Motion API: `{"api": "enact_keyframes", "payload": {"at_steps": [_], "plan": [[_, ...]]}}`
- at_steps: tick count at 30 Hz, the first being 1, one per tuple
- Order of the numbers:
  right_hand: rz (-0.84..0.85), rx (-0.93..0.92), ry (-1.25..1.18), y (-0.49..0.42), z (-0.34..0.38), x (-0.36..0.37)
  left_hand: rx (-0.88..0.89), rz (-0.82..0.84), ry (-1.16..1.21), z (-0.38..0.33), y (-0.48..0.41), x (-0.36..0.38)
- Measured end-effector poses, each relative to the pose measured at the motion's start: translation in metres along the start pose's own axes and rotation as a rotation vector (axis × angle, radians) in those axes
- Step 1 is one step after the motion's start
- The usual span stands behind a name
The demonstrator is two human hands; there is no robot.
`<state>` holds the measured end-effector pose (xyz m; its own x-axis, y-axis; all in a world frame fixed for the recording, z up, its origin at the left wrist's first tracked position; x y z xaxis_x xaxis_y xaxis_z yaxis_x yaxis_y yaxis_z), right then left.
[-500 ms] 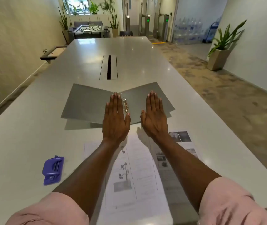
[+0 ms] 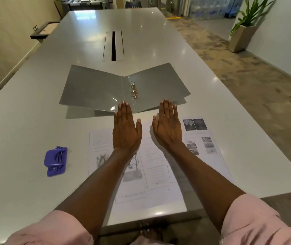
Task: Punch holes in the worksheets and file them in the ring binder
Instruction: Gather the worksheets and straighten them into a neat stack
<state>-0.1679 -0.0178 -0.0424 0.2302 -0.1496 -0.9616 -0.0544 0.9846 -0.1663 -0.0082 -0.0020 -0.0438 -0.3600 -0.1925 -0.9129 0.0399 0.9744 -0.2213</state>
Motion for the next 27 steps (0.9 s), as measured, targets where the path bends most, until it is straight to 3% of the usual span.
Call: {"api": "enact_keyframes", "payload": {"at_steps": [8,14,21,27], "plan": [[0.132,0.006,0.007,0.035,0.005,0.020,-0.042,0.075,-0.019,0.003,0.015,0.014],[0.093,-0.043,-0.215,0.075,0.024,0.001,-0.088,0.068,0.067,0.014,0.026,0.005],[0.134,-0.101,-0.411,0.121,0.044,-0.014,-0.271,-0.013,0.157,0.066,0.017,-0.048],[0.327,-0.207,-0.318,0.149,0.049,-0.002,-0.401,0.240,0.227,0.135,0.005,-0.068]]}}
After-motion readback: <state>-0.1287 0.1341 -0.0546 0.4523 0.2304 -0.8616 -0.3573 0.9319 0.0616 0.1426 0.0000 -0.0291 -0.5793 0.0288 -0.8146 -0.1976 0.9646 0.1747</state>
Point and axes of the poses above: each hand's wrist, its own y-axis away from the middle knuckle, its own x-axis out of the palm, z = x × y, the point moved 5 cm from there along -y, towards the middle knuckle, and after that the axes turned 9 degrees about z, right-handed, at the moved point
